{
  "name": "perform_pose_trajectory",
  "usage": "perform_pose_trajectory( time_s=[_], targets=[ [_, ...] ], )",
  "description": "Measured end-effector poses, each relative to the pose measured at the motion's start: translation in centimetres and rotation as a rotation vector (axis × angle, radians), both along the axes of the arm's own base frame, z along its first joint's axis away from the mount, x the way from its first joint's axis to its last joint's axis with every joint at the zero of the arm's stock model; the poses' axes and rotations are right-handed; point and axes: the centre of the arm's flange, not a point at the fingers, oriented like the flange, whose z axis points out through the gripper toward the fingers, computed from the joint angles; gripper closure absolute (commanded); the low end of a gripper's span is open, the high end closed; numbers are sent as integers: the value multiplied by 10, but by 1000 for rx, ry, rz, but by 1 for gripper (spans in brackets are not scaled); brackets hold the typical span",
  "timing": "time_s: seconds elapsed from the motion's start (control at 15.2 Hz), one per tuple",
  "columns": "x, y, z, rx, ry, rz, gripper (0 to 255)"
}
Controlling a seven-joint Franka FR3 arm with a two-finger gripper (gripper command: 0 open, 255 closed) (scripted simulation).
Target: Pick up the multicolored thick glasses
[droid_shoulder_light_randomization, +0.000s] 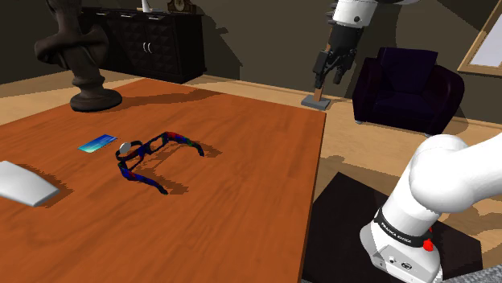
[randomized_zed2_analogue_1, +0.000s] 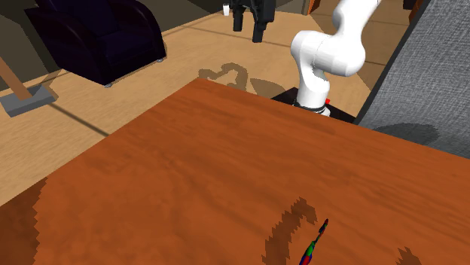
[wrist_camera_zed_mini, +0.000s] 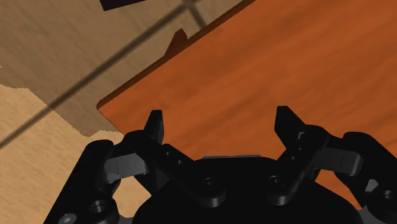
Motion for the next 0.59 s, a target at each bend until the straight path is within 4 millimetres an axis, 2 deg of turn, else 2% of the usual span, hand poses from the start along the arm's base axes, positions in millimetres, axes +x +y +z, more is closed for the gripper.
perform_pose_trajectory(
  time_s=[0.13,0.26,0.59],
  targets=[
    [5,5,-2,0,2,4,0],
    [18,20,-6,-2,10,19,0],
    [56,72,-17,-5,35,63,0]
  ],
)
